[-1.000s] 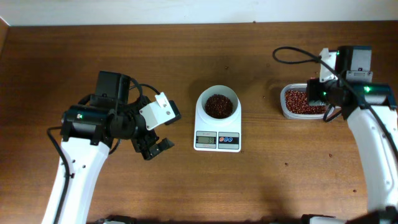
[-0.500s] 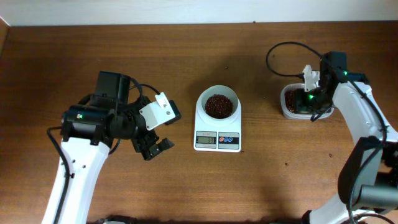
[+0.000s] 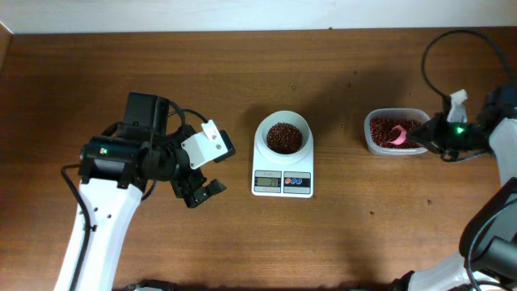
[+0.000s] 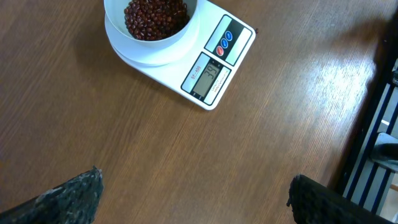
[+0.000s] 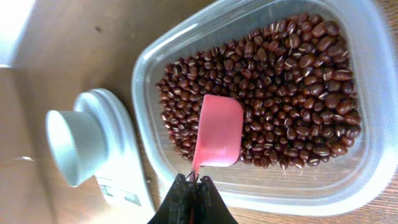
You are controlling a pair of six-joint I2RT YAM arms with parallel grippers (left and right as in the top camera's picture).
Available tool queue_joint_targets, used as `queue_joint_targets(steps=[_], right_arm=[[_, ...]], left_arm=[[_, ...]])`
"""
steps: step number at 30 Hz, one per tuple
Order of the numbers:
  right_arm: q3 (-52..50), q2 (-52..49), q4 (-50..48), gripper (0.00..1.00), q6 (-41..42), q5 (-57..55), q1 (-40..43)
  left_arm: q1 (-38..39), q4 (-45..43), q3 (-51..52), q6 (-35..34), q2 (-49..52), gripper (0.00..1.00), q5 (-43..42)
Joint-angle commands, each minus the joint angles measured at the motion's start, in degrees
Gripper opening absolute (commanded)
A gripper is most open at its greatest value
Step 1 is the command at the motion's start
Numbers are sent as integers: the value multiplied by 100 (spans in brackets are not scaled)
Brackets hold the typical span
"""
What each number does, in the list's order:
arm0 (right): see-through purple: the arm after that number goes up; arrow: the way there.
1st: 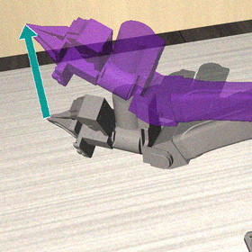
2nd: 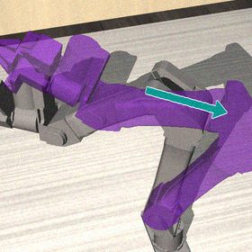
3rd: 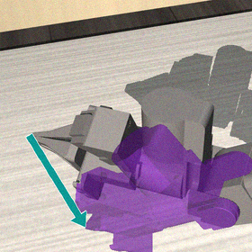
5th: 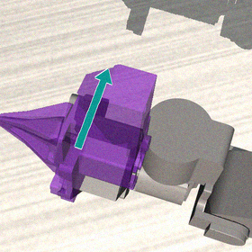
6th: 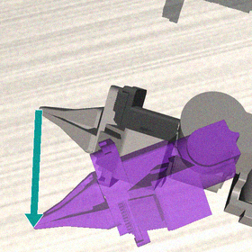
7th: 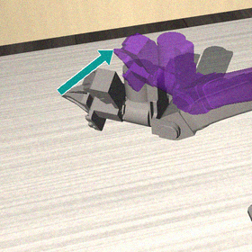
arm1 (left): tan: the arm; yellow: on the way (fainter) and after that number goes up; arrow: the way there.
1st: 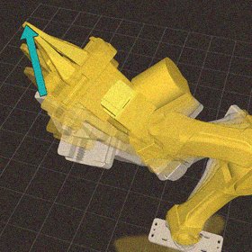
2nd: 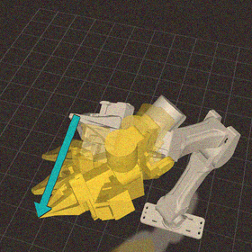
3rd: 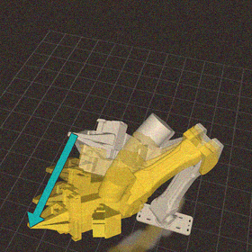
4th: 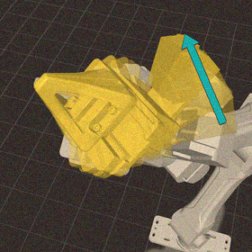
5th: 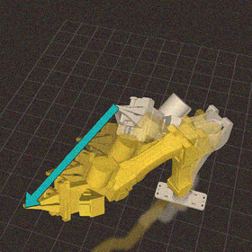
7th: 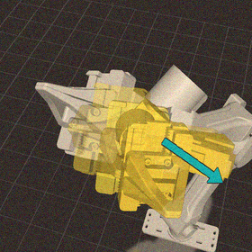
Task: Scoop and weigh 50g on scale
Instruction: 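Scoop more red beans with the right gripper and lift, then carry the scoop over the bowl and pour beans with the right gripper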
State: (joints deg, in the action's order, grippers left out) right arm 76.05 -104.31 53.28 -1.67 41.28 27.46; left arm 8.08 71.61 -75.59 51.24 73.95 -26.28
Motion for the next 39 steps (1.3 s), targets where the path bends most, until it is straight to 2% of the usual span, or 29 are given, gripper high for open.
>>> queue_joint_targets(steps=[1,7,17,21,33,39], right_arm=[[-42,-61,35,4,-2,898,319],[-42,-61,120,4,-4,1580,638],[-42,-63,142,4,-131,2586,623],[-42,-63,138,4,-131,2861,382],[-42,-63,90,4,-127,2861,-1687],[-42,-63,-343,4,-83,2857,-2549]], left_arm=[[2,7,-39,50,15,99,-20],[2,7,-39,50,15,99,-20],[2,7,-39,48,15,99,-20],[2,7,-39,50,15,99,-20],[2,7,-39,48,15,99,-20],[2,7,-39,48,15,99,-20]])
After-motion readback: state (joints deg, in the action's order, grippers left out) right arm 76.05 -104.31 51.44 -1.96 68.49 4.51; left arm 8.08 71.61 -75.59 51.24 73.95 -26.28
